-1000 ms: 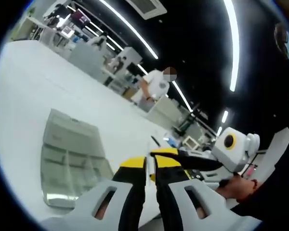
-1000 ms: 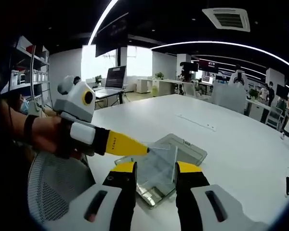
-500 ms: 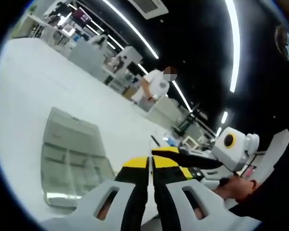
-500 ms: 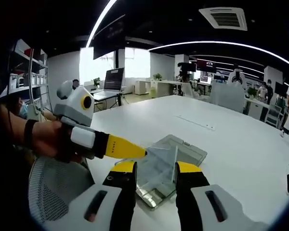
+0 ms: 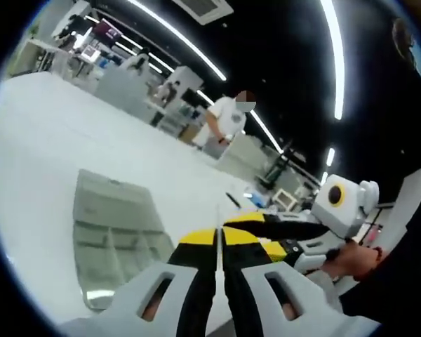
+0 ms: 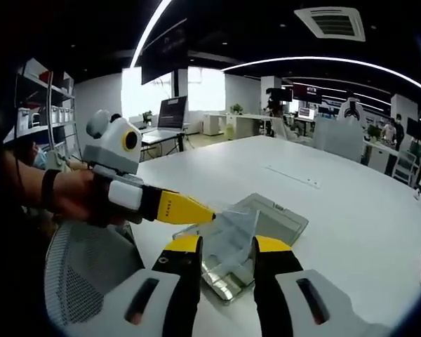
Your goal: Insert the divider into the dual guide fixture by aligning both edges with the guide slots and pushing it downward to the bottom, including one-sided entry, uneven engagement, binding, and posture correction.
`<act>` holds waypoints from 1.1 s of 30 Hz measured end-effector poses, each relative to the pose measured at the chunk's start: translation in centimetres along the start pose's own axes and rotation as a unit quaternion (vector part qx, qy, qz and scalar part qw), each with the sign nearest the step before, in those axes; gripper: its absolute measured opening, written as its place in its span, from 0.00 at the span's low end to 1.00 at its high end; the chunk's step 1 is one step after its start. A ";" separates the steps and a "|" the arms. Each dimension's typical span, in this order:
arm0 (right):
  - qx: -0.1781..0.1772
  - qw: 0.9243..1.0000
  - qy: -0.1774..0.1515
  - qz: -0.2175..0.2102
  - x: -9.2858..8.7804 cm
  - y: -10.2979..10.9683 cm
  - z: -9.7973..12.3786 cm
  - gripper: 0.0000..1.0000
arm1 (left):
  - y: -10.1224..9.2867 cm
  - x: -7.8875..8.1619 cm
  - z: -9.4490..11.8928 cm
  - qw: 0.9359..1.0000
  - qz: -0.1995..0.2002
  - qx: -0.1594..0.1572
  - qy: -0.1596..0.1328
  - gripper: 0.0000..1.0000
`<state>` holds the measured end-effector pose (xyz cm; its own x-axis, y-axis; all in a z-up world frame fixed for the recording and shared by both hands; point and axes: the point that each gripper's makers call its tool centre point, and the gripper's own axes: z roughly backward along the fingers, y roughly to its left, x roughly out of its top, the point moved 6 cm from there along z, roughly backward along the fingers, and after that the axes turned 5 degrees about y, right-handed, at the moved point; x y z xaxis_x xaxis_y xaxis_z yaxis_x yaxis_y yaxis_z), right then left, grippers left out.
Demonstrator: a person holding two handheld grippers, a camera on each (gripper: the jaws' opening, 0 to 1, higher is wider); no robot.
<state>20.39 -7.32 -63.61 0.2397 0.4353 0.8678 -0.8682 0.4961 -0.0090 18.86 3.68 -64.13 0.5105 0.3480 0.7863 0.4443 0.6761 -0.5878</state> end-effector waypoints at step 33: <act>0.111 0.987 0.065 0.097 0.3 -0.6 0.0 0.21 | 0.5 -1.4 1.3 0.994 -0.076 0.010 0.073 0.00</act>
<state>20.99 -7.56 -63.36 0.1017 0.6062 0.7888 -0.9737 0.2232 -0.0460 17.42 4.35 -65.34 0.5405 0.1449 0.8288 0.5104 0.7266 -0.4599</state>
